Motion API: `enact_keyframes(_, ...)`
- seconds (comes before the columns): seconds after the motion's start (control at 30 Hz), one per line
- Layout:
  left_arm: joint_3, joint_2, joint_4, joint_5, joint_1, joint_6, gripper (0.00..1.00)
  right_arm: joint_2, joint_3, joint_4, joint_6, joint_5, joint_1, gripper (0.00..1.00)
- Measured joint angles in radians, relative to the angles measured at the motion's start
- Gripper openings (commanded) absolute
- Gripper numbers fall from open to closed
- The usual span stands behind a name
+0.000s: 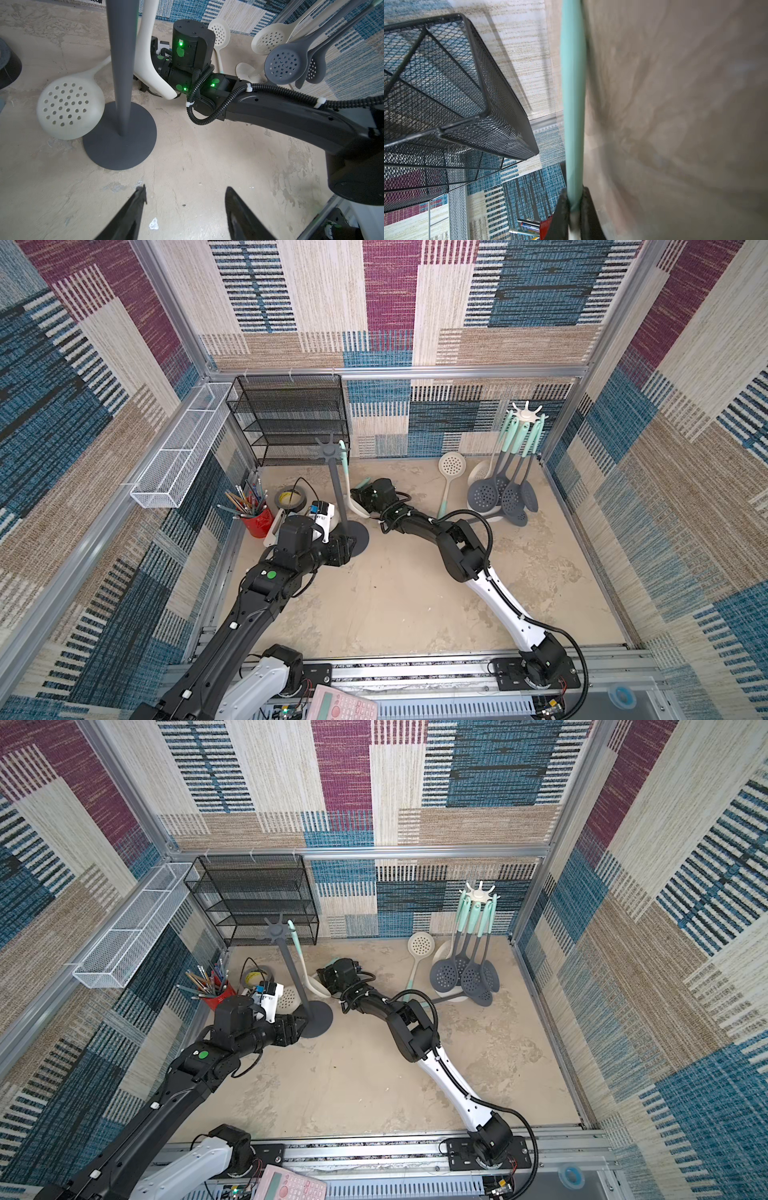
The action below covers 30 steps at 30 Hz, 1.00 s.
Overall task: Hang the skimmer on the kitchen utensil rack
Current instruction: Pick up the skimmer from the center of the board.
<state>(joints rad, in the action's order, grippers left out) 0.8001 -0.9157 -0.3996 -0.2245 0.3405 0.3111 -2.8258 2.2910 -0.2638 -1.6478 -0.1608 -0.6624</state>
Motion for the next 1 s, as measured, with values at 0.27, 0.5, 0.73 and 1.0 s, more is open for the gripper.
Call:
enact_keyframes(0.27, -0.004, 0.026, 0.006, -0.016, 0.0, 0.0, 0.62, 0.03, -0.049, -0.002, 0.045, 0.027, 0.001, 0.0)
enact_keyframes(0.5, -0.004, 0.027, 0.008, -0.019, -0.001, 0.0, 0.62, 0.137, -0.214, -0.051, 0.076, 0.049, 0.01, 0.0)
enact_keyframes(0.73, -0.006, 0.028, 0.011, -0.022, -0.003, 0.0, 0.62, 0.196, -0.305, -0.106, 0.097, 0.067, 0.029, 0.0)
enact_keyframes(1.0, -0.011, 0.034, 0.021, -0.029, -0.003, 0.0, 0.62, 0.219, -0.319, -0.132, 0.153, 0.107, 0.06, 0.0)
